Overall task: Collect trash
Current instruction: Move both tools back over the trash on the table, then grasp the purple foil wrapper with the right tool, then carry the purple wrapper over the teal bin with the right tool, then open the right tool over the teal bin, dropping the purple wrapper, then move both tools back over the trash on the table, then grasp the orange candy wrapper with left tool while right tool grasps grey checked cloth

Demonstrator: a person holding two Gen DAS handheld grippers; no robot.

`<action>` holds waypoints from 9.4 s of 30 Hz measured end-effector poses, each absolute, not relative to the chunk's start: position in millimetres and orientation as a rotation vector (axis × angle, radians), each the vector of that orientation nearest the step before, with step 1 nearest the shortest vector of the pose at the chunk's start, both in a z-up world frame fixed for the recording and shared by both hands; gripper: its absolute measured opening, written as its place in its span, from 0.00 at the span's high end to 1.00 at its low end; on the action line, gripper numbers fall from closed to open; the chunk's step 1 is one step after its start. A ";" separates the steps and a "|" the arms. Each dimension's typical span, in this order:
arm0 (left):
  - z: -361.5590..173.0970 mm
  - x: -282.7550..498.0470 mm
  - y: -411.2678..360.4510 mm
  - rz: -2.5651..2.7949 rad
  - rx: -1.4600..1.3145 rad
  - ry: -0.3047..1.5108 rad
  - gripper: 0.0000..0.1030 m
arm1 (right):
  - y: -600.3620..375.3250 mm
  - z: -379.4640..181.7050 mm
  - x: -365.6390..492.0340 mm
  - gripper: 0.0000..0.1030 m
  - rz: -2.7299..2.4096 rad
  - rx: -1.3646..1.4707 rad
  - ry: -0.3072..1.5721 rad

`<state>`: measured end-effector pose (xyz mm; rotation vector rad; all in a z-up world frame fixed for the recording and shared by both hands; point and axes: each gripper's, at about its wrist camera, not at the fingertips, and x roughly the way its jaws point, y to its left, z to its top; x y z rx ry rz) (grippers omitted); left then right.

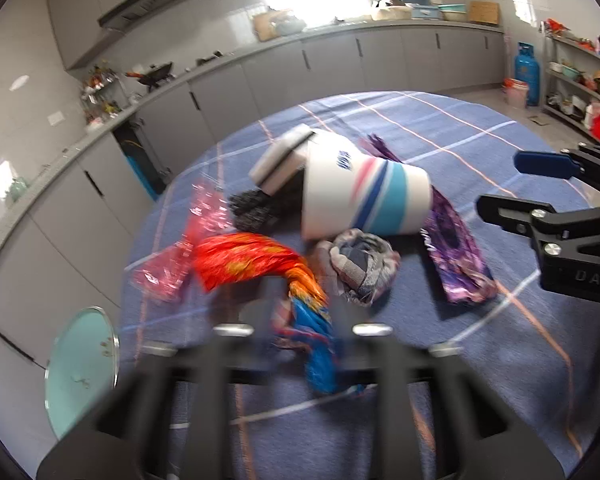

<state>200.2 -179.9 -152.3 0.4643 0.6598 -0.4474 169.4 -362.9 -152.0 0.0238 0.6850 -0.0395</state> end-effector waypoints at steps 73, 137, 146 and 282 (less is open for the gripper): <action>-73.5 206.4 -75.4 -0.189 0.396 0.474 0.99 | -322.0 -101.1 188.6 0.98 0.043 0.041 0.626; -85.0 230.6 107.0 0.088 0.331 0.540 0.99 | -113.9 -84.7 245.6 0.97 0.426 -0.187 0.605; -85.8 233.7 116.8 0.089 0.321 0.548 0.99 | -88.9 -89.9 249.4 0.97 0.469 -0.211 0.613; -139.0 169.3 -159.2 -0.435 0.573 0.581 0.92 | -360.8 -145.7 151.8 0.36 -0.001 0.000 0.686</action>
